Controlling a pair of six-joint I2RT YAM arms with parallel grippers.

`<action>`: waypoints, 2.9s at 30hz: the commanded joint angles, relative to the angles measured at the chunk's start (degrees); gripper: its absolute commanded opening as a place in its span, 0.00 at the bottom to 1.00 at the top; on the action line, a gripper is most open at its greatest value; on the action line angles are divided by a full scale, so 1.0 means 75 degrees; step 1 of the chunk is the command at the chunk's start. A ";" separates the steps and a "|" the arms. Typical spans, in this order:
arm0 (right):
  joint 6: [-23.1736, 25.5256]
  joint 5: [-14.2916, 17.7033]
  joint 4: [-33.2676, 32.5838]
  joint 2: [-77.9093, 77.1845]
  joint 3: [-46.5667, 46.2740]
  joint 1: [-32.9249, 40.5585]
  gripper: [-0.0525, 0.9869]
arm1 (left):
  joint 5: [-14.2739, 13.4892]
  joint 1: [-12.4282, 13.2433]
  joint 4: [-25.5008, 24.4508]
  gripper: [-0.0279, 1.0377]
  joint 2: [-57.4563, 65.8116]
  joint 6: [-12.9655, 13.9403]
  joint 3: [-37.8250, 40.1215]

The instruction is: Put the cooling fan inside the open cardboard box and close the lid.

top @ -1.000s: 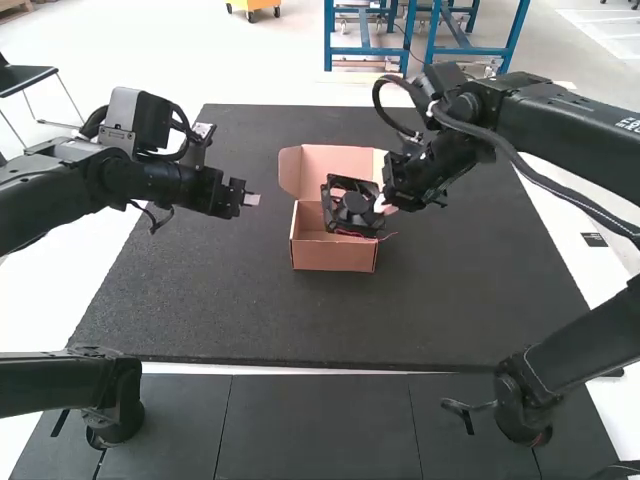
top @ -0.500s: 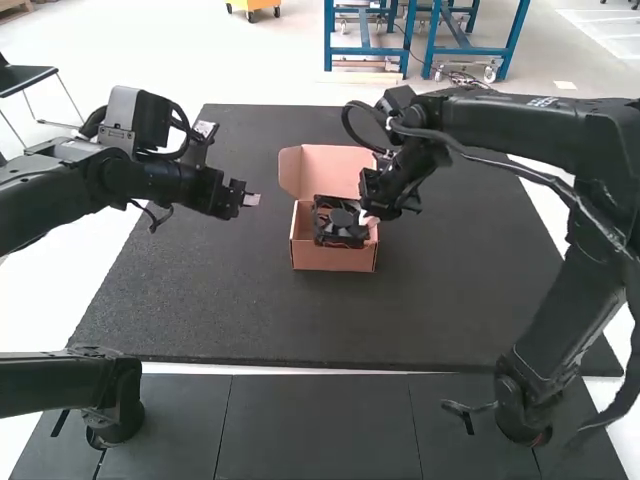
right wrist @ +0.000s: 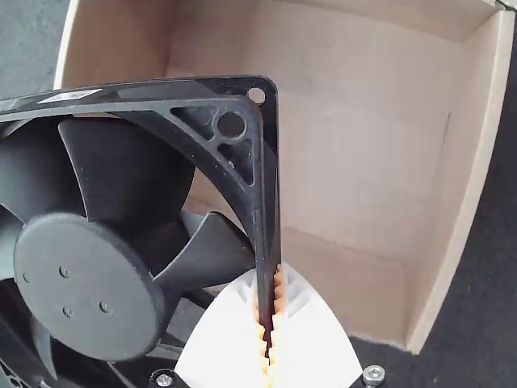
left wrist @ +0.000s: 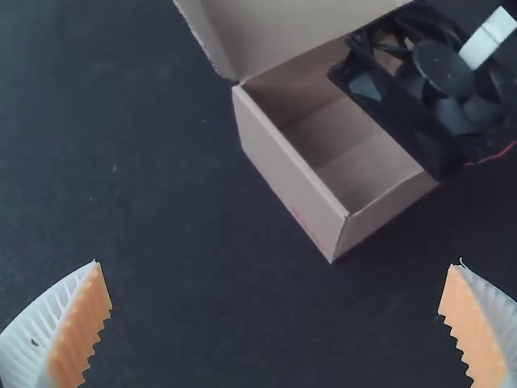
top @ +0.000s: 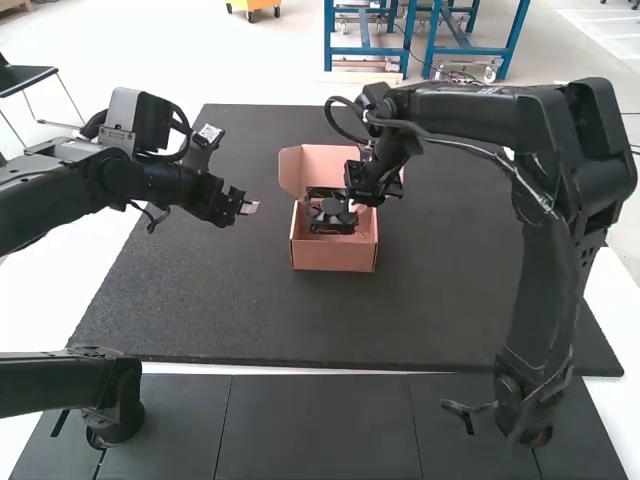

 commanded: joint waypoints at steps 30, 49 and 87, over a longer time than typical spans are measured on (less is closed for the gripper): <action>-0.0037 0.0483 0.0038 0.1222 0.1258 0.0034 0.03 | 0.0117 -0.0004 0.0150 0.93 -0.0239 0.0286 0.0054; -0.0072 0.0506 -0.0219 0.1432 0.1023 -0.0141 0.03 | 0.0128 -0.0004 0.0150 0.93 -0.0345 0.0274 0.0089; -0.0986 0.0202 -0.1239 0.1714 0.2535 -0.0141 0.75 | -0.0340 0.0054 0.0654 0.92 -0.0180 -0.0558 0.0042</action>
